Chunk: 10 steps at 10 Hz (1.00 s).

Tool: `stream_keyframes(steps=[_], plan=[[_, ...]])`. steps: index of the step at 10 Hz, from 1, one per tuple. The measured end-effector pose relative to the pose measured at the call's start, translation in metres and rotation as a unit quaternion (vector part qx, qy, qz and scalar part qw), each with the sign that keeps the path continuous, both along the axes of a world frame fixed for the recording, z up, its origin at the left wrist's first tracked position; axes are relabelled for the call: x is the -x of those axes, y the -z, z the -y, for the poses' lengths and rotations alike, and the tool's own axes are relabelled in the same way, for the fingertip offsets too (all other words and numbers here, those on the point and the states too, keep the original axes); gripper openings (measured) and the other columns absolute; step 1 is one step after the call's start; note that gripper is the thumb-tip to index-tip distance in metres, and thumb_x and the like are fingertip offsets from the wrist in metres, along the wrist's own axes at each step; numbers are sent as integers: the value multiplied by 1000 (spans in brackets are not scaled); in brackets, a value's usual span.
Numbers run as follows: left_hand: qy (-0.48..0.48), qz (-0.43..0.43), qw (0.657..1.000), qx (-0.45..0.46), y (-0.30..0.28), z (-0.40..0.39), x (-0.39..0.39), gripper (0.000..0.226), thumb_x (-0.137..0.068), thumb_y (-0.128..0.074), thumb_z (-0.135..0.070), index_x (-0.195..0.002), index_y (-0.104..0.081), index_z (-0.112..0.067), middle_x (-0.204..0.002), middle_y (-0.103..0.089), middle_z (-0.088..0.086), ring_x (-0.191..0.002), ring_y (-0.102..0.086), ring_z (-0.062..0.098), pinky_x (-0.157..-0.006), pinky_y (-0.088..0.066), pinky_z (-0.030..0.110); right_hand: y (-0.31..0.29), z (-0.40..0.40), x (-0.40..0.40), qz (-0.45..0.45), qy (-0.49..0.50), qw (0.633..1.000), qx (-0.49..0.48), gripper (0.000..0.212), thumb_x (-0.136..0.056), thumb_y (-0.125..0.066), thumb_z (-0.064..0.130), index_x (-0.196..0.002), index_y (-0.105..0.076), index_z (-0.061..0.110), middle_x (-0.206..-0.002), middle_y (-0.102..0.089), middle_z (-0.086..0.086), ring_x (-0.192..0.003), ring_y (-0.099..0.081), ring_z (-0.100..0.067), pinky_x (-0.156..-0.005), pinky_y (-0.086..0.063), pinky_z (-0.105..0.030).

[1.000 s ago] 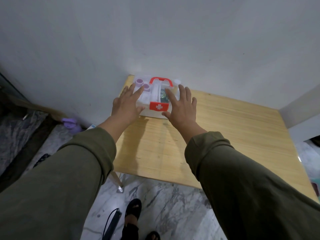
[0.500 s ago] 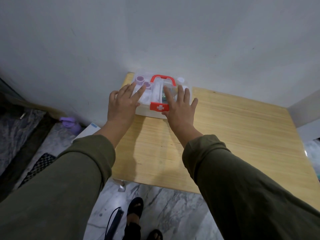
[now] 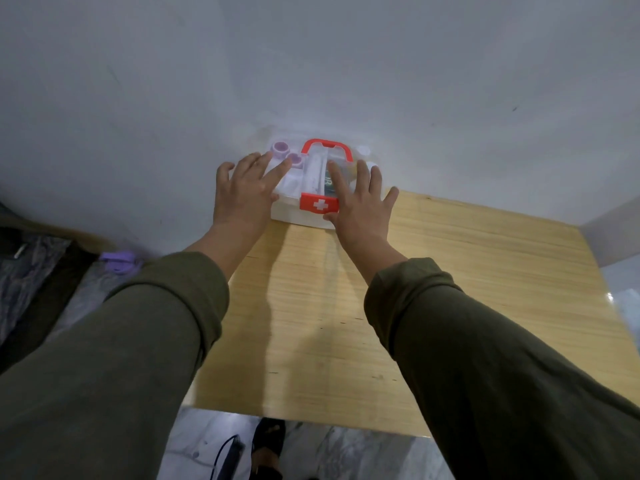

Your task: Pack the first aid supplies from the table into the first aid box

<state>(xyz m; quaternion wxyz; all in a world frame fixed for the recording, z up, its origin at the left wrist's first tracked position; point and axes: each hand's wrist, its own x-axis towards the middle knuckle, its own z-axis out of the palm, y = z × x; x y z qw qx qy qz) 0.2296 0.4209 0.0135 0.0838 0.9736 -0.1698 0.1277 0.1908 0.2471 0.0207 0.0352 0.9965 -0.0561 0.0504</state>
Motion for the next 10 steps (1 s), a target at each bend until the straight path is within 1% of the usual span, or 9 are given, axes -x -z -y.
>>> stream_keyframes(steps=[1,3,4,5,6,7,8,9,10], plan=[[3,8,1000,6,3,0,-8,60,-89,-62,-14,-142,-38,-26,-146,-43,11,-136,-36,28,-103,-27,46,1,2,-6,15,-4,1000,-2,82,-86,-58,50,-146,-4,34,-156,-10,-14,-145,-8,-37,-112,-15,-61],[6,21,999,30,10,1,-6,60,-89,-60,-10,-143,-37,-24,-147,-42,12,-133,-41,31,-101,-30,47,8,4,-10,14,-6,1000,-23,87,-84,-59,51,-146,0,36,-158,-3,-12,-146,0,-37,-113,-8,-63],[0,7,1000,30,11,2,-5,62,-90,-59,-14,-145,-32,-26,-150,-36,10,-137,-35,30,-105,-27,47,5,7,-11,-1,-14,1000,-18,91,-82,-61,52,-146,2,38,-159,0,-11,-146,2,-36,-112,-7,-63],[2,-16,999,32,10,2,-2,66,-89,-61,-21,-146,-27,-26,-154,-28,9,-142,-25,28,-109,-21,49,0,9,-8,-7,-20,1000,-16,92,-81,-62,54,-146,2,39,-159,0,-11,-146,2,-35,-112,-7,-63],[21,-19,999,18,6,0,0,75,-86,-65,-26,-148,-23,-23,-157,-21,9,-145,-18,27,-111,-17,51,-4,12,-6,7,-39,999,-26,93,-79,-59,60,-146,1,39,-159,1,-9,-147,3,-34,-112,-4,-64],[29,-30,999,29,-4,3,0,75,-87,-63,-32,-148,-20,-23,-157,-18,8,-145,-16,26,-112,-15,50,-16,14,-2,18,-39,998,-47,86,-81,-47,68,-147,0,38,-160,1,-6,-147,3,-31,-113,-2,-63],[52,-5,997,52,-14,10,3,66,-88,-61,-32,-145,-30,-23,-155,-26,6,-143,-22,25,-110,-20,48,-31,15,7,48,-37,995,-81,73,-87,-42,62,-147,-12,35,-159,-11,-7,-147,-8,-29,-113,-9,-60],[48,6,992,121,-25,21,10,49,-88,-60,-29,-135,-48,-18,-139,-48,9,-129,-43,28,-101,-33,44,-41,16,22,147,-19,981,-128,46,-89,-48,43,-130,-47,21,-137,-46,-11,-126,-44,-30,-99,-37,-50],[58,-36,966,249,-30,32,41,30,-90,-58,-28,-116,-62,-14,-100,-65,7,-90,-60,24,-75,-44,34,-40,16,56,184,3,946,-267,10,-86,-54,22,-83,-55,12,-85,-56,-7,-75,-53,-22,-65,-43,-35]])
